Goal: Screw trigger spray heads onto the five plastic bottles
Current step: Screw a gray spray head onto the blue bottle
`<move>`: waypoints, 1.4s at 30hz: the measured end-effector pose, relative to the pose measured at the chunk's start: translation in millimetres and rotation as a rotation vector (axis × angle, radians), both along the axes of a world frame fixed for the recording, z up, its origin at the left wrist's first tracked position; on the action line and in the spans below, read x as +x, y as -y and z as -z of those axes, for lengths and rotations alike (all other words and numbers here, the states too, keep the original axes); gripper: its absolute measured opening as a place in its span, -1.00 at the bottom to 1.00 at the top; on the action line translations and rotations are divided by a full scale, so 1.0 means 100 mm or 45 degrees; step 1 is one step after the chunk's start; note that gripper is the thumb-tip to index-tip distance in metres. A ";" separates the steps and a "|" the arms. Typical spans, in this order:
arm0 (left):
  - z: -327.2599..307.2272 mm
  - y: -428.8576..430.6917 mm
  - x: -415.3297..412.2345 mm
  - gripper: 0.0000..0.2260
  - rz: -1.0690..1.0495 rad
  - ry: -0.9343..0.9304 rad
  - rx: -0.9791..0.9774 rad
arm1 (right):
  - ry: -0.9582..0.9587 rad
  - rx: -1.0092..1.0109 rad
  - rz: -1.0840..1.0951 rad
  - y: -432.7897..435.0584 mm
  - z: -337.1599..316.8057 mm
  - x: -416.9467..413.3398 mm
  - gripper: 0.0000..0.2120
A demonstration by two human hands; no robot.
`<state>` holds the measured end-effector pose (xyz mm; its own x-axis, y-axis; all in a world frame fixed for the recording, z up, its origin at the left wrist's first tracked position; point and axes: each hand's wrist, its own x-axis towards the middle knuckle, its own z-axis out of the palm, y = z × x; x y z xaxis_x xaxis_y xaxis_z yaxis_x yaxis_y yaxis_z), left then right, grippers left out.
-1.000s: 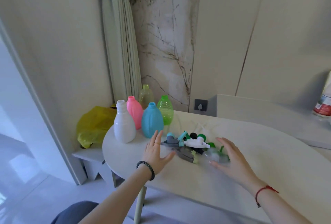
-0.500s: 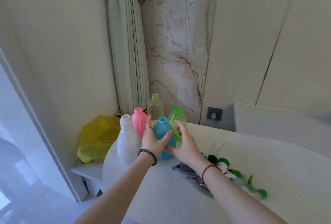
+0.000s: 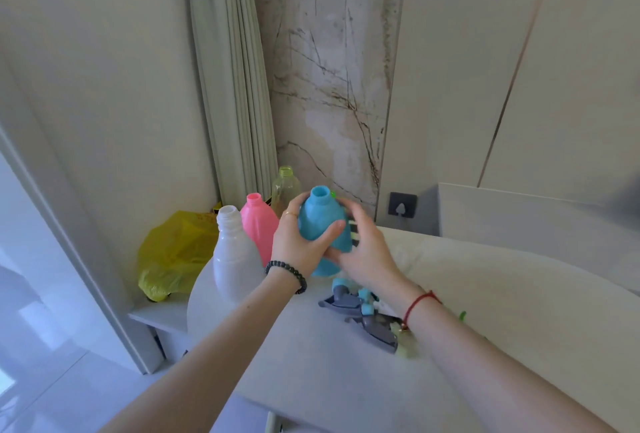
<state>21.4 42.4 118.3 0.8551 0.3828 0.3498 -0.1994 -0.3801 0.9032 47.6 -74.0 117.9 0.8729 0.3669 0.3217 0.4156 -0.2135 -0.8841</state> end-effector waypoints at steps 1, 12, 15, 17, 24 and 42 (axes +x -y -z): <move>-0.08 0.09 -0.07 -0.45 0.040 0.021 0.013 | 0.040 0.004 0.004 0.13 -0.07 -0.08 -0.32; 0.34 1.13 -0.73 -0.54 0.560 -0.170 0.053 | -0.082 -0.078 0.118 1.46 0.30 -0.95 -0.39; 0.53 1.20 -0.76 -0.51 0.636 -0.233 0.064 | -0.114 -0.077 0.147 1.55 0.47 -1.01 -0.39; 0.60 1.18 -0.73 -0.52 0.731 -0.226 0.062 | -0.120 -0.077 0.186 1.57 0.55 -1.01 -0.36; 0.62 0.57 -0.31 -0.54 0.338 -0.246 0.235 | -0.131 -0.149 0.206 1.65 0.61 -0.86 -0.31; 0.37 0.17 -0.11 -0.85 0.442 -0.298 0.234 | -0.116 -0.239 0.097 1.77 0.56 -0.86 -0.20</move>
<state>9.9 25.2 81.2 0.9860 0.0090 0.1668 -0.1416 -0.4847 0.8631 -38.3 -250.9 62.0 0.9228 0.3446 0.1721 0.3118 -0.4060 -0.8591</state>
